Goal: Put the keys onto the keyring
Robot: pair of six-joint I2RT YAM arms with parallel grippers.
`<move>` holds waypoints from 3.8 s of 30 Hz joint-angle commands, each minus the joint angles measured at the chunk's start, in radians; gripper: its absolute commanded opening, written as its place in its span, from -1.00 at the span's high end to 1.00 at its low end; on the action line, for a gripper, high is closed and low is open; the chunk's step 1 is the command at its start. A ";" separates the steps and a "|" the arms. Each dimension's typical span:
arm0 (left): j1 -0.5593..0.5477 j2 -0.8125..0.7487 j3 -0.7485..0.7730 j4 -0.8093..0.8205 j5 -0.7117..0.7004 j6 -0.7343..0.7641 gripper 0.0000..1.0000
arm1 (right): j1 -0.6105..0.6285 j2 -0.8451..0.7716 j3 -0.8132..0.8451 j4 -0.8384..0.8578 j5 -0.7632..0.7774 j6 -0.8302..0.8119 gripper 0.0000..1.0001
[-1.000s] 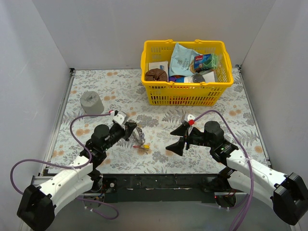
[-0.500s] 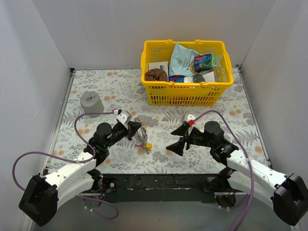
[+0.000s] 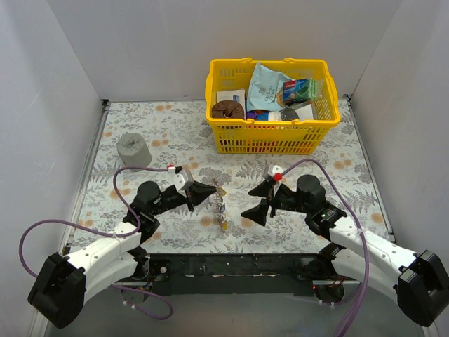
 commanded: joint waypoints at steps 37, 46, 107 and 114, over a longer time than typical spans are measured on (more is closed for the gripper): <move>-0.006 0.138 0.009 0.491 0.343 -0.174 1.00 | 0.030 0.262 0.162 0.547 -0.326 0.266 0.22; -0.010 0.135 0.013 0.485 0.345 -0.170 1.00 | 0.065 0.308 0.159 0.536 -0.294 0.246 0.29; -0.158 0.377 0.329 -0.328 0.328 0.289 0.21 | 0.082 0.400 0.518 -0.674 -0.051 -0.343 0.97; -0.187 0.439 0.351 -0.354 0.294 0.324 0.28 | 0.082 0.389 0.516 -0.684 -0.040 -0.354 0.97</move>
